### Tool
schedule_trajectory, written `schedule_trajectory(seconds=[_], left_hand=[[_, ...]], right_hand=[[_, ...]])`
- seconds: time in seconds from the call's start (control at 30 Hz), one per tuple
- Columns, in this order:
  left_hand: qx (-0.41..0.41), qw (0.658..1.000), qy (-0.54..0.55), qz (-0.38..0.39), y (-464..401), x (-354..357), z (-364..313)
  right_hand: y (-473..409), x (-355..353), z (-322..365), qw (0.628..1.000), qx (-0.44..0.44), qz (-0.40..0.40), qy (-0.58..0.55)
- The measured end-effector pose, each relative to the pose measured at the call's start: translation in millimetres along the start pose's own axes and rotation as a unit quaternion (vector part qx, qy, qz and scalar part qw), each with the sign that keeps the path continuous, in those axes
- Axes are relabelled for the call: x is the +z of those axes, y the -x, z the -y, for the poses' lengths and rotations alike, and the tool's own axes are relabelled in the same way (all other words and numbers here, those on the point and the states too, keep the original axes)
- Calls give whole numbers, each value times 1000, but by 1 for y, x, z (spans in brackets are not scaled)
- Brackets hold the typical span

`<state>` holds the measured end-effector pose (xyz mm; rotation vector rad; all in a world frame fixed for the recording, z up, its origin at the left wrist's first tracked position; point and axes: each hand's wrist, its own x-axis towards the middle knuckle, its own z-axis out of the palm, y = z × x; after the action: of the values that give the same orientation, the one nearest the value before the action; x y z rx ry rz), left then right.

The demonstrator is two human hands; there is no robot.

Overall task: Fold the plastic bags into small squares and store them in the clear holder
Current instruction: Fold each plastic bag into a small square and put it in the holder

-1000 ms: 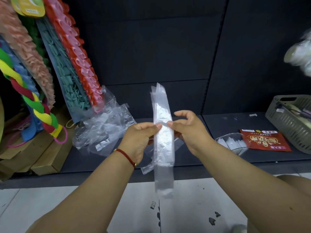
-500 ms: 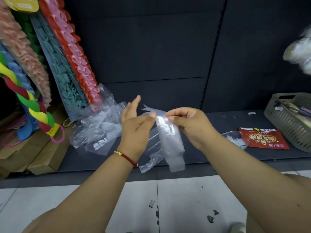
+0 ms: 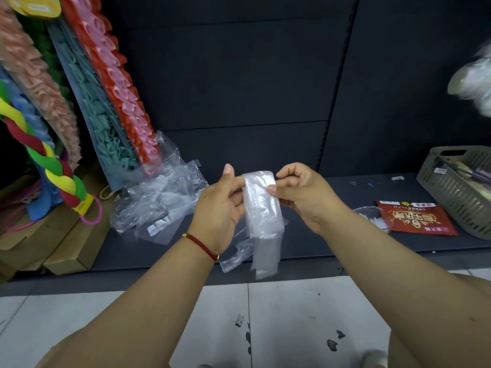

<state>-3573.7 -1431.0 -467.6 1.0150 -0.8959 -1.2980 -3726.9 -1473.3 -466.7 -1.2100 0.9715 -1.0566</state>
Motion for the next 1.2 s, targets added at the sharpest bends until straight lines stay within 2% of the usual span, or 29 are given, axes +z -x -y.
schedule_trajectory(seconds=[0.07,0.33,0.47,0.6,0.67,0.73,0.83,0.9,0.97,1.03,1.1,1.2], left_hand=[[9,1000,17,-11,1,1,2],[54,998,-26,4,2,2,7],[65,998,-25,6,1,2,7],[55,998,-23,4,1,2,3],[54,998,-29,-30,0,2,3],[19,998,-32,-48,-3,1,6],[-48,988,-148,-13,-2,-2,14],[-37,976,-215,-8,1,-4,17],[-21,975,-219,-35,1,-5,17],[-10,978,-195,-74,-2,-7,14],[6,977,-180,-112,-5,-11,13],[22,978,-161,-127,-6,-11,11]], right_hand=[[-1,0,-1,1000,-9,-9,20],[-3,3,-5,994,-59,-35,80],[-4,2,-6,996,-17,-19,84],[0,0,-6,996,52,69,28],[0,0,-7,998,39,56,8],[-3,-1,-6,999,21,35,2],[-6,-4,-5,1000,-2,6,-10],[-6,-5,-4,1000,-6,-10,-14],[-6,-4,-3,1000,3,-22,-3],[-3,-5,0,996,42,-38,69],[0,-8,5,985,124,-18,122],[7,-4,8,964,247,79,51]])
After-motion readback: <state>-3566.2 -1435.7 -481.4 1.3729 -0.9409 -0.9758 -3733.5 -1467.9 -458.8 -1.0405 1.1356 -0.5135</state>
